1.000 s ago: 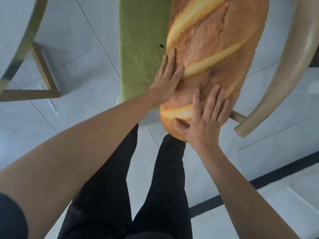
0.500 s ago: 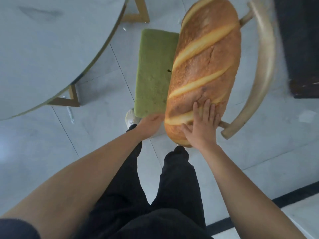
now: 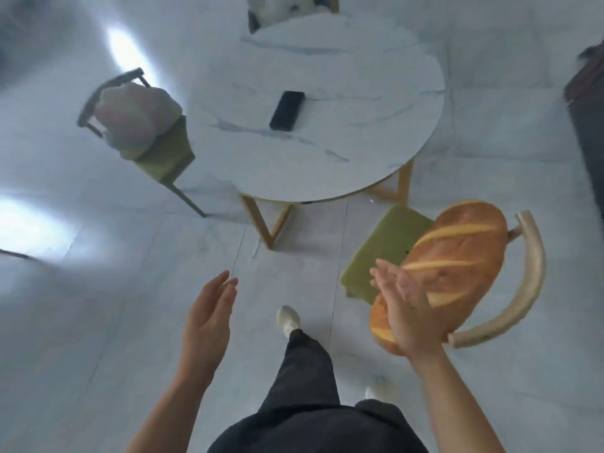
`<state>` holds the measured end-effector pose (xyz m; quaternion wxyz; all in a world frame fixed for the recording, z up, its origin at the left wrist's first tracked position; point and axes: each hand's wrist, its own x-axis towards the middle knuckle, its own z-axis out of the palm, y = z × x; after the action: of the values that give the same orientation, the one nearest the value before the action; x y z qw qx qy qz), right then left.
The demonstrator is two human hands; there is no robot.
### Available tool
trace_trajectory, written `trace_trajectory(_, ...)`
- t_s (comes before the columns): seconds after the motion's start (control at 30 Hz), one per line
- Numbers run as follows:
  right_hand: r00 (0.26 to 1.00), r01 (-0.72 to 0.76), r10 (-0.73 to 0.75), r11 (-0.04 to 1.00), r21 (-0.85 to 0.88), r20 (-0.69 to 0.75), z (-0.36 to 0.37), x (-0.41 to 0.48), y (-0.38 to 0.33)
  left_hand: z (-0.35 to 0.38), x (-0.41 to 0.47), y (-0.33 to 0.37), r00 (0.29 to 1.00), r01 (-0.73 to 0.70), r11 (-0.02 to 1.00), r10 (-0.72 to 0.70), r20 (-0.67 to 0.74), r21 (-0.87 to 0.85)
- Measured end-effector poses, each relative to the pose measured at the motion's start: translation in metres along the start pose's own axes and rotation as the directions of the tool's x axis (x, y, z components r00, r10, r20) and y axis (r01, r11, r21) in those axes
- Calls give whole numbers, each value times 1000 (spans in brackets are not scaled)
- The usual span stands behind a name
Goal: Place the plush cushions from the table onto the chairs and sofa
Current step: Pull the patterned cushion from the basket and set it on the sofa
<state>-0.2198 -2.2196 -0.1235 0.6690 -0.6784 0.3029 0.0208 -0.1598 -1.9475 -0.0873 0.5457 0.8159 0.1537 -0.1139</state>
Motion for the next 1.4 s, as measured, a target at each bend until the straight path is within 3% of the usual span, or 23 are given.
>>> trace_trajectory(0.13,980,-25,20,999,22,198,61,-45,-25,-75,-55,-3,983,-7,980,-30,-182,-199)
trace_trajectory(0.3,889,129,-70,987,-100,452,157,-88,-63,-186,-103,-39,886,-115,928,-66,-458,-355)
trace_trajectory(0.5,766,288,-75,928,-237,639,347,-145,-62,-345,-157,-146,695,-133,853,-283,-661,-505)
trace_trajectory(0.6,694,367,-62,888,-278,717,453,-183,-46,-430,-179,-199,556,-168,825,-372,-743,-539)
trace_trajectory(0.77,595,440,-53,856,-270,802,579,-233,-62,-542,-183,-227,438,-233,816,-398,-806,-529)
trace_trajectory(1.03,526,448,-78,872,-198,847,791,-264,-65,-709,-111,-289,373,-232,811,-437,-819,-538)
trace_trajectory(1.23,489,441,-72,880,-175,869,1000,-255,-77,-866,-13,-320,331,-203,813,-467,-820,-545)
trace_trajectory(1.4,410,490,-75,859,-150,909,1172,-281,-119,-1008,32,-320,261,-211,842,-440,-859,-496)
